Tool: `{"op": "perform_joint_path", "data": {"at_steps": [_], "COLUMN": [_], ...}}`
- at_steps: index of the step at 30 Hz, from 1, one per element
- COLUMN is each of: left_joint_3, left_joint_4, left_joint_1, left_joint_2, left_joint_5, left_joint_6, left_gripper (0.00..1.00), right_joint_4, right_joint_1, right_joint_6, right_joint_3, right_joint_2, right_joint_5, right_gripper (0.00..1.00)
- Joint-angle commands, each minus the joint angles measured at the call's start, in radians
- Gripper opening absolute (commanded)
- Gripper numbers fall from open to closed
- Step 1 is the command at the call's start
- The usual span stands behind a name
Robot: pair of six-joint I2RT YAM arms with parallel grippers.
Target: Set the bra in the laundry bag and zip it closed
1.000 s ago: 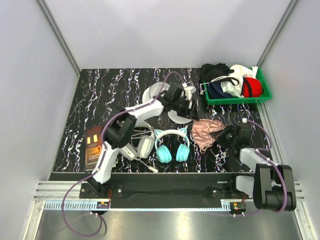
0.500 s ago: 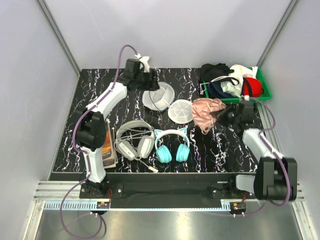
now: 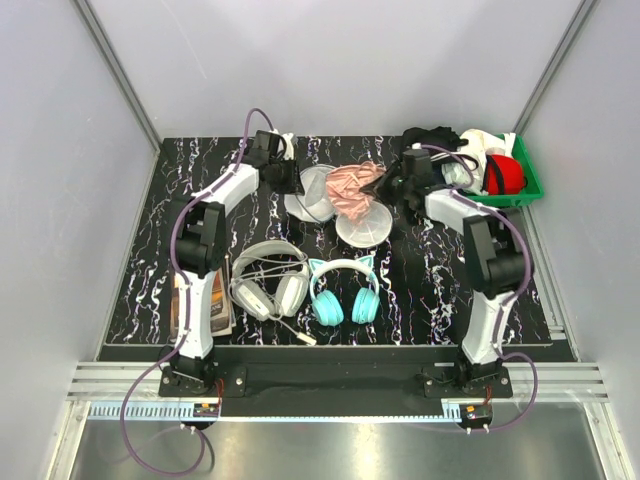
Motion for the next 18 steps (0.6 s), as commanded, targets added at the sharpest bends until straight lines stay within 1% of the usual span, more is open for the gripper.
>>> {"op": "perform_joint_path", "data": {"at_steps": [1,4,5,7,9,12,13,16,18], "left_joint_3": [0.054,0.035,0.032,0.017,-0.009,-0.056,-0.073,-0.133,-0.181], "left_joint_4": [0.029,0.030,0.029,0.030,0.034,0.052,0.075,0.130,0.165], "left_joint_1": [0.003,0.002,0.002,0.002,-0.001,-0.015,-0.020,-0.046,-0.058], "left_joint_2": [-0.026,-0.049,-0.052,-0.066,-0.088,-0.130,-0.144,-0.198,-0.215], "left_joint_5": [0.036,0.039,0.048,0.049,0.059,0.060,0.053,0.060,0.100], "left_joint_6": [0.014,0.011,0.011,0.006,-0.006,-0.028,-0.035,-0.070,-0.122], "left_gripper": [0.15,0.10,0.09,0.08,0.05,0.03,0.03,0.02,0.02], "right_joint_4": [-0.018,-0.059,-0.102,-0.114,-0.127,-0.200,-0.238,-0.277,-0.289], "right_joint_1": [0.047,0.078,0.096,0.112,0.135,0.167,0.173,0.196,0.205], "right_joint_6": [-0.057,-0.108,-0.122,-0.149,-0.160,-0.167,-0.150,-0.076,-0.041], "right_joint_3": [0.151,0.202,0.211,0.234,0.257,0.342,0.380,0.420,0.440], "right_joint_2": [0.076,0.120,0.131,0.139,0.154,0.206,0.222,0.269,0.292], "right_joint_5": [0.086,0.122,0.136,0.162,0.186,0.238,0.255,0.303,0.338], "right_gripper": [0.00,0.00,0.00,0.00,0.00,0.00,0.00,0.00,0.00]}}
